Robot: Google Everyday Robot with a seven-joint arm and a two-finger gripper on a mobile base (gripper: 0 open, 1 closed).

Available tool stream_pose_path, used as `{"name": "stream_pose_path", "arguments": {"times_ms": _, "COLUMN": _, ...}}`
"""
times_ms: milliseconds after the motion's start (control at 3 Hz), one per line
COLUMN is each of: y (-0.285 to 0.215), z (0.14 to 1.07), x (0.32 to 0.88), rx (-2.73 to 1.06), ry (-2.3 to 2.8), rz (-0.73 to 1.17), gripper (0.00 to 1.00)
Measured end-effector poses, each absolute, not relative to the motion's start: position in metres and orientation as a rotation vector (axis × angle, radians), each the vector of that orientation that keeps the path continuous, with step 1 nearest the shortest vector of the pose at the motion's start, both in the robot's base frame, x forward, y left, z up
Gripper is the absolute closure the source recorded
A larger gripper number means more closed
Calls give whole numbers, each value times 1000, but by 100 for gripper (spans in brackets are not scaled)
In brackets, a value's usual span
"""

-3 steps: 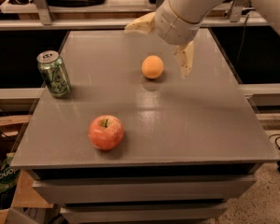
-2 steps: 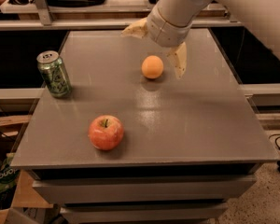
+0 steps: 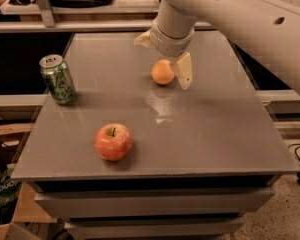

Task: Move orange near apple

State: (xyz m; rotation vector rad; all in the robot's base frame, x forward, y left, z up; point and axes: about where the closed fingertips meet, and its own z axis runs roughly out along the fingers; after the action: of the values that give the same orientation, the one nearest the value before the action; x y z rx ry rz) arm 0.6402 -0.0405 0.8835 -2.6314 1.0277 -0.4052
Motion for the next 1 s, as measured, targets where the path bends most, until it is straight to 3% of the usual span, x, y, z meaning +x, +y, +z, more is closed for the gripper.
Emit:
{"name": "stream_pose_path", "arguments": {"times_ms": 333, "y": -45, "z": 863, "x": 652, "rx": -2648, "ry": 1121, "rz": -415, "gripper": 0}}
{"name": "stream_pose_path", "arguments": {"times_ms": 667, "y": -51, "z": 848, "x": 658, "rx": -2666, "ry": 1176, "rz": -403, "gripper": 16}}
{"name": "stream_pose_path", "arguments": {"times_ms": 1000, "y": -59, "z": 842, "x": 660, "rx": -2676, "ry": 1203, "rz": -395, "gripper": 40}}
